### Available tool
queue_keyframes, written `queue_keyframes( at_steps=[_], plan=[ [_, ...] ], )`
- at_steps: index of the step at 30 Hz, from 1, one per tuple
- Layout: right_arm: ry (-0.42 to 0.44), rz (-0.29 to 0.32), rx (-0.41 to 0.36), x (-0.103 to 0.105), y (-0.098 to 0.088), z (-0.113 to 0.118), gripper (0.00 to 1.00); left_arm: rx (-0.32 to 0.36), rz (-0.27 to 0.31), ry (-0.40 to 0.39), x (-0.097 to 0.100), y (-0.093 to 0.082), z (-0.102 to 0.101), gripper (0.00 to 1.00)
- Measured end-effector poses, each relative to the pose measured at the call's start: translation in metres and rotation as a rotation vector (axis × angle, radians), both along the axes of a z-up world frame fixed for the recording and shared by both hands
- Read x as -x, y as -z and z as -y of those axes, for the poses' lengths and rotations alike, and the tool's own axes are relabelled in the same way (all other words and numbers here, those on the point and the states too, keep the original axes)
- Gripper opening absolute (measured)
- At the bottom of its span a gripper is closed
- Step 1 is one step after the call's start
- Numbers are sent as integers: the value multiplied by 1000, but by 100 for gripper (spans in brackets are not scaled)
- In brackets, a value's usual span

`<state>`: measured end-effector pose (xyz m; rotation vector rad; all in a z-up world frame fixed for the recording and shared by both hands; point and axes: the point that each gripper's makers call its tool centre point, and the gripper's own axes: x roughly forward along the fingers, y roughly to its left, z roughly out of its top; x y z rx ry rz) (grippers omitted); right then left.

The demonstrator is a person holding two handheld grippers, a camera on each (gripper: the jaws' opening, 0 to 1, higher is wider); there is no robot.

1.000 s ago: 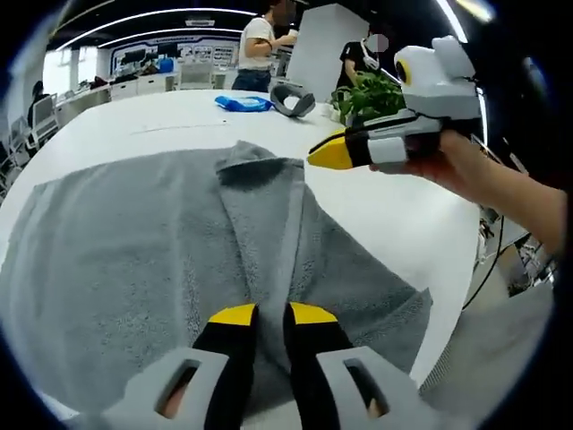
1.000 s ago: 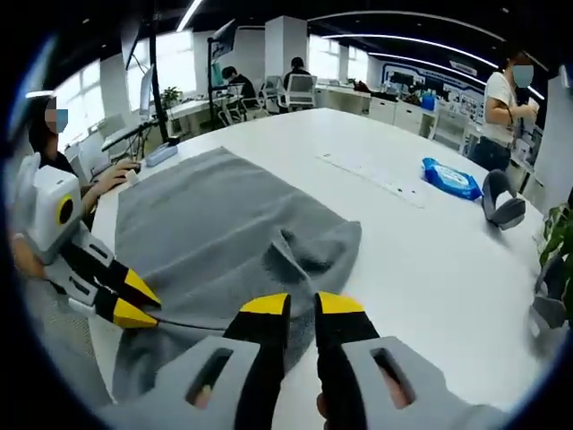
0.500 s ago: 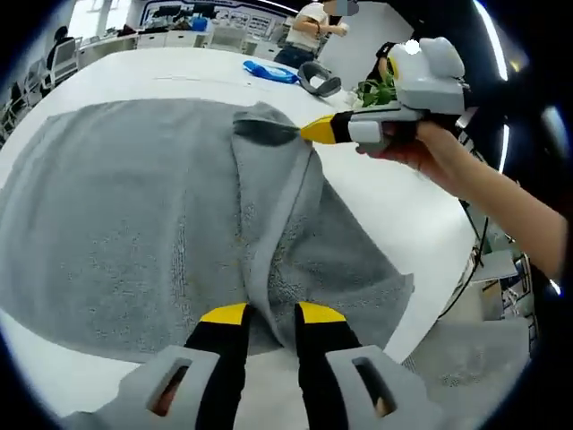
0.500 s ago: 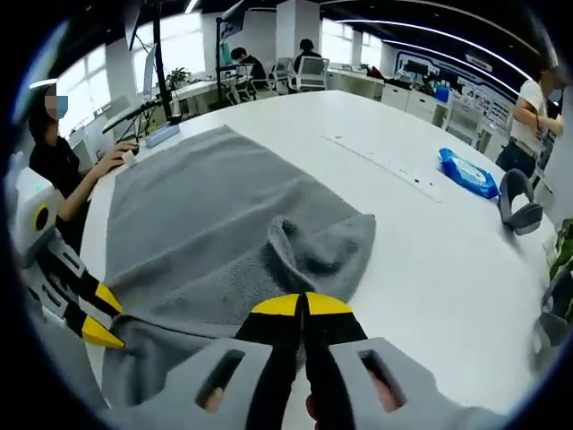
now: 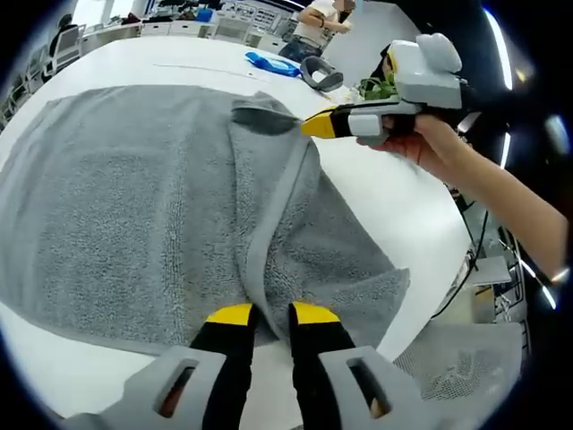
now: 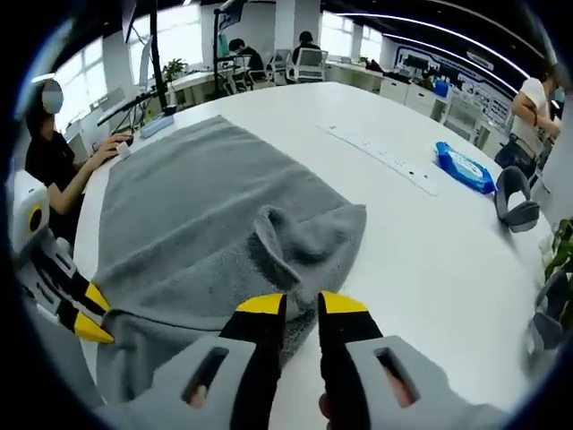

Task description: Fold the towel on the table until its edges align and the towel forms a compact rectangular stack.

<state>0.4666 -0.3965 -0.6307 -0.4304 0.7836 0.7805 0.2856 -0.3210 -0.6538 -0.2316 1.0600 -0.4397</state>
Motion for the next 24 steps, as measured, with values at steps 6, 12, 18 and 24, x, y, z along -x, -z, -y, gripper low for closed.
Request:
queue_keyframes(
  at_steps=[6, 12, 18, 24],
  plan=[
    [88, -26, -45, 4, -10, -2, 2, 37, -53, 11, 5, 1, -1, 2],
    [119, 10, -87, -2, -46, -5, 2, 55, -41, 68, 7, -11, -4, 2],
    [125, 60, -120, -8, -85, -25, 2, 92, -14, 103, -2, -41, -16, 2],
    [98, 95, -155, -17, -117, -62, 2, 38, 29, 168, -14, -55, -46, 2]
  ],
)
